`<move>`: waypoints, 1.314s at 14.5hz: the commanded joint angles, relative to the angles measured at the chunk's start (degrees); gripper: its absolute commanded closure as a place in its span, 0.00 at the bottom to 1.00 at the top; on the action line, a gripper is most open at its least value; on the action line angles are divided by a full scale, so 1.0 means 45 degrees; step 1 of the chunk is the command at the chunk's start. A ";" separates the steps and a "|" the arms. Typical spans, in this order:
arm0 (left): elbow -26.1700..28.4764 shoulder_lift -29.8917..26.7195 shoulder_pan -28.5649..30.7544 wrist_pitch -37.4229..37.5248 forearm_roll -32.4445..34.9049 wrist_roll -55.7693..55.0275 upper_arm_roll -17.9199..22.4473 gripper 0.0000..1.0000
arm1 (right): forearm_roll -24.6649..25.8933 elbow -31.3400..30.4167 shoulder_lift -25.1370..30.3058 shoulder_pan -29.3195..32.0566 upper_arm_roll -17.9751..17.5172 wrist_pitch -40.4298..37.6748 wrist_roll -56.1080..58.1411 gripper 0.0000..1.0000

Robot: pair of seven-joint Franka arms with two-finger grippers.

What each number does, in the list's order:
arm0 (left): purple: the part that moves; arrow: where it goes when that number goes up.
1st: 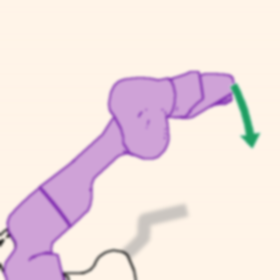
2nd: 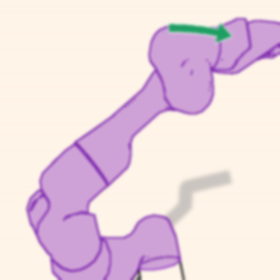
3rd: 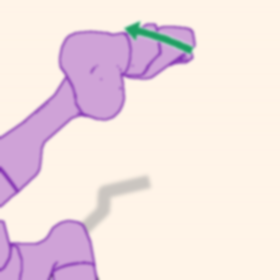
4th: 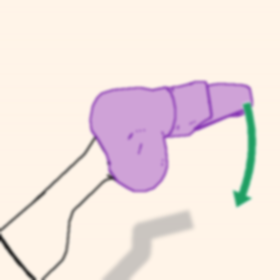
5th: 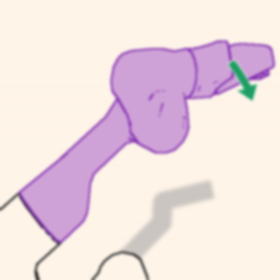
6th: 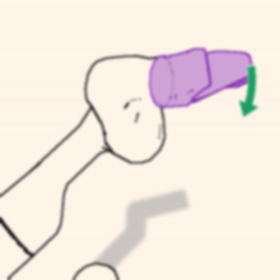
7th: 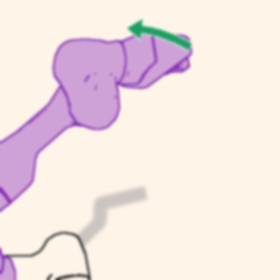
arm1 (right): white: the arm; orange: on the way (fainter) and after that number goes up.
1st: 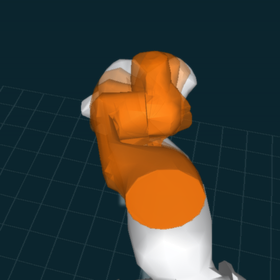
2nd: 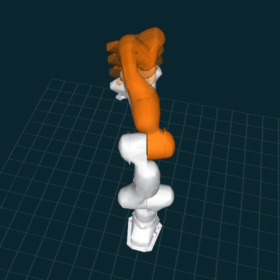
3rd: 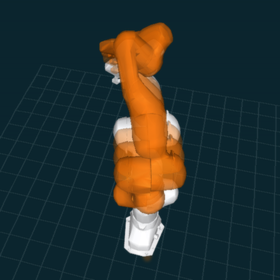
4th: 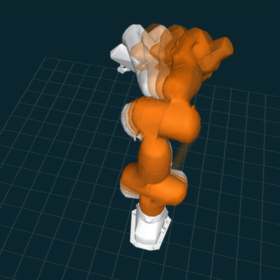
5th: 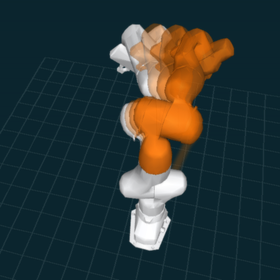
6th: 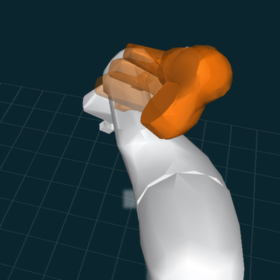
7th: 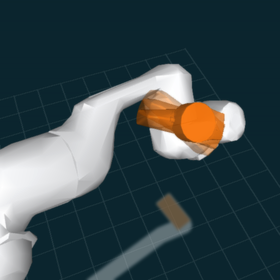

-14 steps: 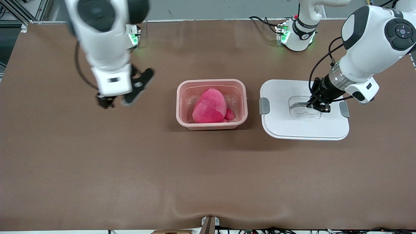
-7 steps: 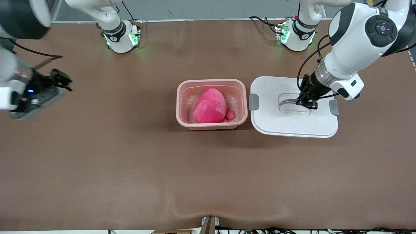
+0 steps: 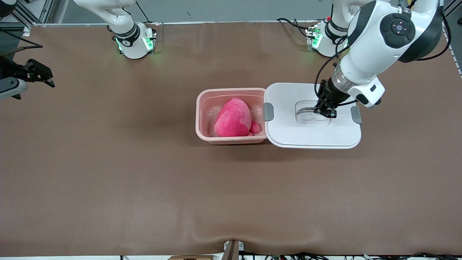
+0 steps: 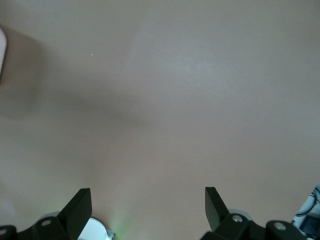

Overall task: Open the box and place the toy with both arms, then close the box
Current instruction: 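Return the right gripper to rest while the left gripper carries the lid back, then lower the white lid onto the pink box with the left gripper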

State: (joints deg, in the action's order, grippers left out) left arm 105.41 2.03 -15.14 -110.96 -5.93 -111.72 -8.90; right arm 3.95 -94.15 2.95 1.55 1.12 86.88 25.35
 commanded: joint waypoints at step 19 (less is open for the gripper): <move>-0.3384 0.3745 -0.2727 -0.0030 0.1239 -0.5875 -0.1205 1.00 | -0.1132 0.0746 -0.0187 -0.0246 -0.0269 -0.0029 -0.5183 0.00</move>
State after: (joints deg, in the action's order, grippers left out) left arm 93.30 16.00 -25.50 -111.55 -1.54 -135.78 -14.35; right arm -0.04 -93.21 3.68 0.52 -0.39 87.61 5.35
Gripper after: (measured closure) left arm 0.934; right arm 0.000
